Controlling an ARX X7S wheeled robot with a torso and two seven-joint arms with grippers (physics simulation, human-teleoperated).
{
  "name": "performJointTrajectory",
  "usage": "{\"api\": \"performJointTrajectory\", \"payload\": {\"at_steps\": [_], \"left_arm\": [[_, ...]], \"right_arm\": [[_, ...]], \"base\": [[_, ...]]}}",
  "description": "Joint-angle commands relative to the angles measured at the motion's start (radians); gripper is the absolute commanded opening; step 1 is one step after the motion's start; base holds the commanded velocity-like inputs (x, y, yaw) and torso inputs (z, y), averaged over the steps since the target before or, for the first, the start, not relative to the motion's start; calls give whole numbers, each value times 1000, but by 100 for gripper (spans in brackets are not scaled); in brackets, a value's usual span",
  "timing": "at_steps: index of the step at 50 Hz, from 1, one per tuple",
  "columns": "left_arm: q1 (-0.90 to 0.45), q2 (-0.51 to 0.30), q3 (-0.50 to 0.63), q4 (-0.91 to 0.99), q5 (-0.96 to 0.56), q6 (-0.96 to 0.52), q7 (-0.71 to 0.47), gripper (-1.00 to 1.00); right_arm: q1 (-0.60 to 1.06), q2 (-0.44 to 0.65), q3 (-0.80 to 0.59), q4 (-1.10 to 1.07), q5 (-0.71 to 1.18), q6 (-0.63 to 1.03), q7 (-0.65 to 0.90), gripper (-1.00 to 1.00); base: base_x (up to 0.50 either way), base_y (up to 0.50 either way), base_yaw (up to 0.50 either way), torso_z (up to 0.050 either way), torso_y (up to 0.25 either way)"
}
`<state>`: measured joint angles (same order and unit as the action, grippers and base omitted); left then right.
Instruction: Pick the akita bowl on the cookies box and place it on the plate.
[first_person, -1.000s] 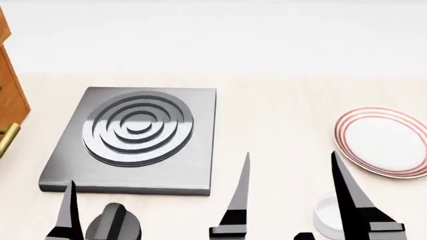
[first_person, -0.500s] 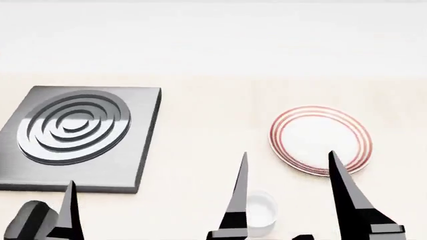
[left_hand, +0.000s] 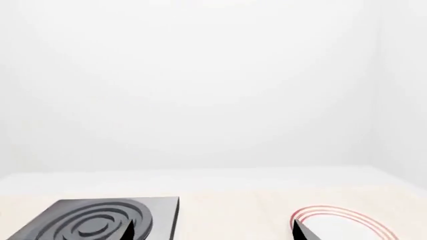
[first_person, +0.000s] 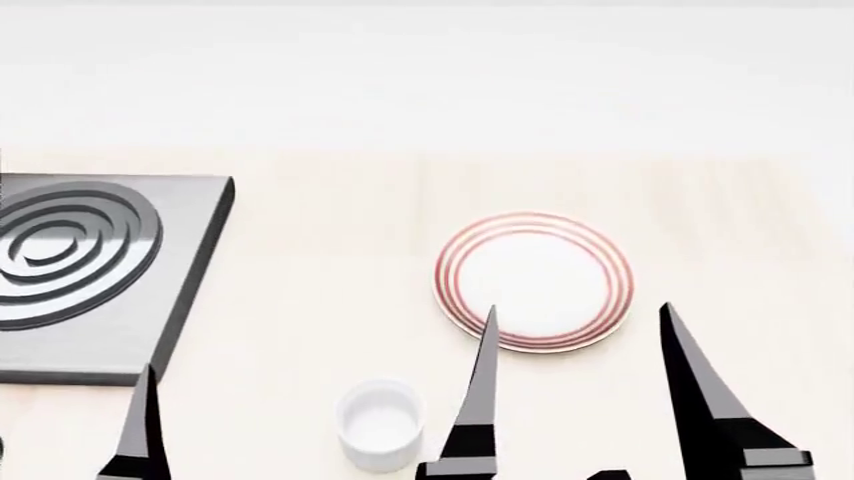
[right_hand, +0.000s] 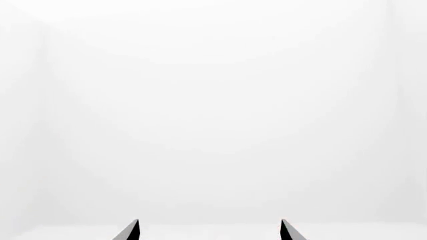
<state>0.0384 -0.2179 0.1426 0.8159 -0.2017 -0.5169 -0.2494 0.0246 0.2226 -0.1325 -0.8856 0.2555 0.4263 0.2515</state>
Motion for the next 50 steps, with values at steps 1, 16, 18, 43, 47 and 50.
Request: {"api": "performJointTrajectory", "payload": {"at_steps": [1, 16, 18, 43, 47, 50], "left_arm": [[-1, 11, -21, 1, -10, 3, 29, 100], [-5, 1, -14, -7, -21, 3, 25, 100], [-5, 0, -13, -9, -21, 5, 24, 100], [-5, -14, -5, -10, -34, 8, 10, 100], [-5, -22, 9, -6, -13, 7, 1, 100], [-5, -26, 15, -6, -9, 5, -1, 100]], "right_arm": [[3, -8, 12, -8, -24, 9, -13, 100], [-2, -6, 16, -7, 4, -36, -15, 100], [-9, -9, 24, -6, 14, -58, -18, 100], [16, 26, -26, -9, -18, -1, 9, 100], [16, 28, -30, -7, -18, -3, 11, 100], [18, 29, -32, -6, -18, -3, 13, 100]], "base": [[0, 0, 0, 50, 0], [0, -7, 0, 49, 0], [0, -500, 0, 50, 0], [0, -129, 0, 50, 0], [0, 0, 0, 47, -118], [0, 0, 0, 42, -186]]}}
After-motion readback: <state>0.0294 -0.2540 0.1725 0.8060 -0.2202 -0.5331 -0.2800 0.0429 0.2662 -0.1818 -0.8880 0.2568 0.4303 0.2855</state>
